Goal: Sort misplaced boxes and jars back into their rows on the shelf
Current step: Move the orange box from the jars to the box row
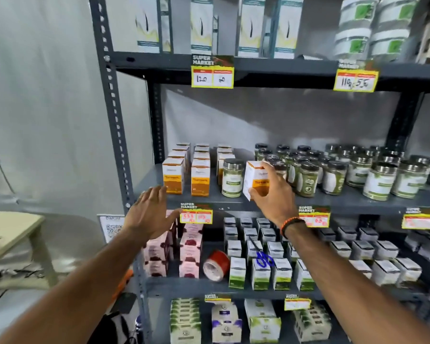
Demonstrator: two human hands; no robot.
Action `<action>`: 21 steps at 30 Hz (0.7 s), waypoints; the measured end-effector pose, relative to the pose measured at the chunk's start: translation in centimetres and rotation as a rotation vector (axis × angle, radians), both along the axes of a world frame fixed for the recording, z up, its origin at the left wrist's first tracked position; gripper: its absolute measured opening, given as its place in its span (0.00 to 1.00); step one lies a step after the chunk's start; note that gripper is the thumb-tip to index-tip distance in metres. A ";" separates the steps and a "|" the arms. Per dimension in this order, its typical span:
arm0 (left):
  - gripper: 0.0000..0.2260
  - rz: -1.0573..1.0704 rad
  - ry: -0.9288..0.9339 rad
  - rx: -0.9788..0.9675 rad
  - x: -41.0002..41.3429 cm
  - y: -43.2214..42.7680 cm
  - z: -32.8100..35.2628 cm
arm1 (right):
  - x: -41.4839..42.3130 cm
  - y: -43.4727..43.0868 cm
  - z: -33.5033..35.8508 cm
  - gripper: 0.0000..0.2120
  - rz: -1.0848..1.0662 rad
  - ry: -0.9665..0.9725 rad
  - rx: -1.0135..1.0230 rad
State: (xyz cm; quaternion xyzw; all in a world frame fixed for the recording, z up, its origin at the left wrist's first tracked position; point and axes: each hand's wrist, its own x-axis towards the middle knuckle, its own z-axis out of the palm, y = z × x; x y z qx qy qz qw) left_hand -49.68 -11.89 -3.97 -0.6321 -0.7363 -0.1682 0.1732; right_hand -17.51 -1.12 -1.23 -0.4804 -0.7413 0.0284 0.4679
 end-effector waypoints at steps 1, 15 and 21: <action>0.40 0.000 0.000 -0.001 -0.4 0.4 -0.3 | -0.5 0.3 -0.1 0.38 -0.010 -0.009 -0.001; 0.44 -0.012 0.087 -0.020 -3.4 3.5 -3.7 | -2.1 3.2 -2.1 0.41 -0.132 -0.095 -0.059; 0.45 0.006 0.072 -0.042 -3.6 3.9 -4.1 | -1.6 1.2 0.9 0.41 -0.366 -0.244 0.120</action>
